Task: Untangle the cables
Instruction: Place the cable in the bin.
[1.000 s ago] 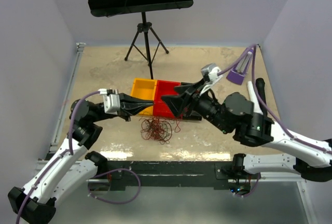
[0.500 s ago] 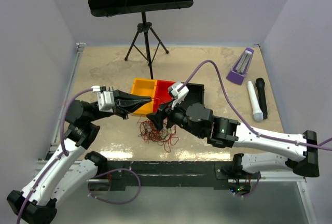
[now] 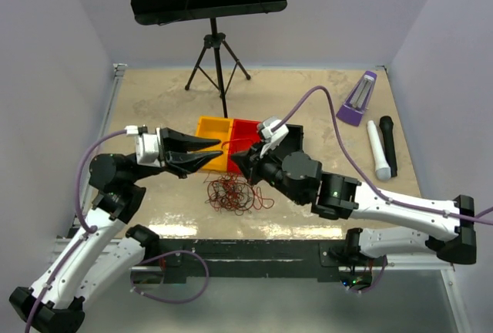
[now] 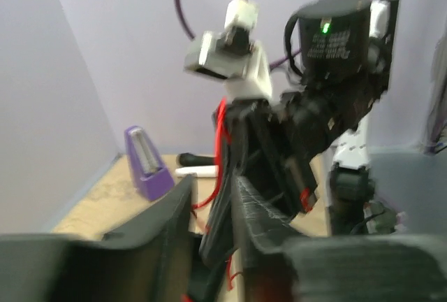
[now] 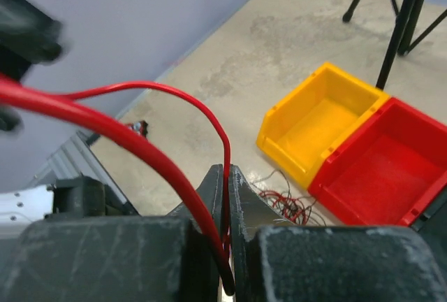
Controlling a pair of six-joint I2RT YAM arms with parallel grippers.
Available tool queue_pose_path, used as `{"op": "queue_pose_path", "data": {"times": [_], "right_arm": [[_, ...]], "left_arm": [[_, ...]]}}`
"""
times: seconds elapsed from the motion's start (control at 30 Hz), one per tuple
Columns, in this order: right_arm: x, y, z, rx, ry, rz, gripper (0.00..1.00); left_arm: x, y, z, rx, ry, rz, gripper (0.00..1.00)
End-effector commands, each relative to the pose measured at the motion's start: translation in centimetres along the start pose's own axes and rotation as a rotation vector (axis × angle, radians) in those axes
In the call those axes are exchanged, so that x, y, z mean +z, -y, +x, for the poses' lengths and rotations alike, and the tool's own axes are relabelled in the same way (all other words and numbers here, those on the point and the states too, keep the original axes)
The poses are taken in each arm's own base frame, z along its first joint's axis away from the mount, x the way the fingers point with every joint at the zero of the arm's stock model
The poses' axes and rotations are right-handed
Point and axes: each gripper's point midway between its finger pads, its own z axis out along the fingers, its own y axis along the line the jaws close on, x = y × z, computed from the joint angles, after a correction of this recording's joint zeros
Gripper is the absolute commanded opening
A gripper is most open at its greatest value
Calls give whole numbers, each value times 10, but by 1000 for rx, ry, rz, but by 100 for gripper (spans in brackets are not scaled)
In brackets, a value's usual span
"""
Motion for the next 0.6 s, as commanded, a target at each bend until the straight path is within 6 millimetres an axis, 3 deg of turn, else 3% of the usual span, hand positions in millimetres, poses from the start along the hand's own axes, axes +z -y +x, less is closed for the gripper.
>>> {"op": "queue_pose_path", "data": {"times": [0.0, 0.03, 0.07, 0.17, 0.37, 0.43, 0.57], "right_arm": [[-28, 0, -81, 34, 165, 17, 0], [-34, -1, -91, 34, 176, 15, 0], [-39, -3, -102, 36, 191, 7, 0], [-50, -8, -124, 33, 202, -10, 0], [-71, -21, -171, 33, 263, -72, 0], [-74, -21, -184, 19, 291, -63, 0], [-70, -18, -209, -24, 340, -4, 0]], "left_arm": [[-2, -7, -9, 6, 19, -52, 66], [-4, -13, 2, -2, -10, -77, 88], [-6, -17, 14, -4, -36, -96, 100], [-15, -18, 53, -21, -112, -100, 100], [-34, 3, 127, -84, -238, 3, 100], [-39, 3, 140, -81, -261, 1, 100], [-44, 8, 148, -71, -289, 26, 100]]}}
